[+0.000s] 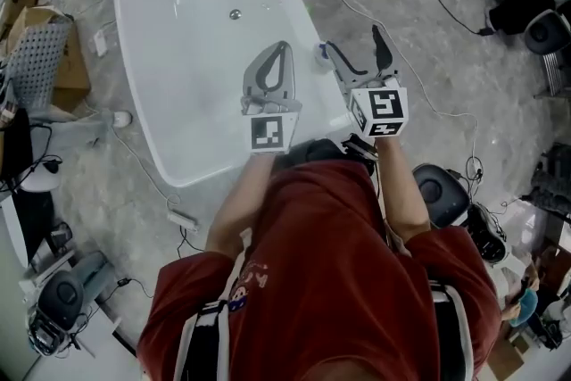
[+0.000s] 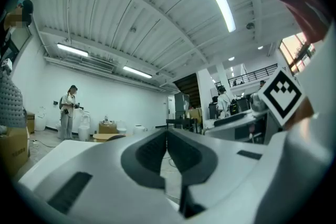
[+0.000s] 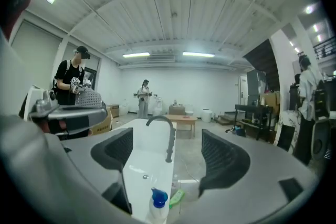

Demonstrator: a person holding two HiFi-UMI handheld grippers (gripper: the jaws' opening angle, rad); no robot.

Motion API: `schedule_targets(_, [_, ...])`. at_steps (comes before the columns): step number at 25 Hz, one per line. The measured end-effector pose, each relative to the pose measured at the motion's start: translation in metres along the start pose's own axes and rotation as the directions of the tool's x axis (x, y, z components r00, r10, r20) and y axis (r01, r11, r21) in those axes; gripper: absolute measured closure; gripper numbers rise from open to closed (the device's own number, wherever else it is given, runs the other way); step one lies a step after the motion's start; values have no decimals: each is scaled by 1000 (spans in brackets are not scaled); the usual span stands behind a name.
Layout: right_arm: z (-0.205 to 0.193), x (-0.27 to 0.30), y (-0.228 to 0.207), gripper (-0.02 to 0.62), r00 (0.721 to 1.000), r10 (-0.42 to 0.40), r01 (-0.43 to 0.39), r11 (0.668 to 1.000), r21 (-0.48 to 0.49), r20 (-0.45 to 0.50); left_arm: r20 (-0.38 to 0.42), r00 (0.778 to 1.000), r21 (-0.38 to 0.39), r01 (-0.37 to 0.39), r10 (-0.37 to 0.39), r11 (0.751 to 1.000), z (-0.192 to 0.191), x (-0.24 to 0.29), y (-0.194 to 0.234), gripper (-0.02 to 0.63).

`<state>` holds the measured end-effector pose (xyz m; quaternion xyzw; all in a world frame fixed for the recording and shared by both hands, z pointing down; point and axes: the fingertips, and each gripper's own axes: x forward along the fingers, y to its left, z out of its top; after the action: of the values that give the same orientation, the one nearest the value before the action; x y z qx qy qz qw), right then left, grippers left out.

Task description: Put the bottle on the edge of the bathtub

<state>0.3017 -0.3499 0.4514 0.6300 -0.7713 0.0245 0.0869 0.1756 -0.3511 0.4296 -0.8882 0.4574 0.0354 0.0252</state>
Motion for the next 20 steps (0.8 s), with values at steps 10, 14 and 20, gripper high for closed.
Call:
schedule_targets(10, [118, -39, -14, 202, 975, -113, 111, 994, 19, 191, 18, 999, -2, 50, -50, 999, 54, 1, 6, 591])
schedule_targets(14, [155, -54, -17, 202, 961, -133, 132, 991, 21, 242, -14, 999, 4, 41, -41, 999, 85, -2, 13, 591])
schedule_targets(20, [196, -72, -6, 204, 946, -134, 139, 990, 3, 296, 1, 1000, 25, 27, -27, 999, 135, -15, 28, 591])
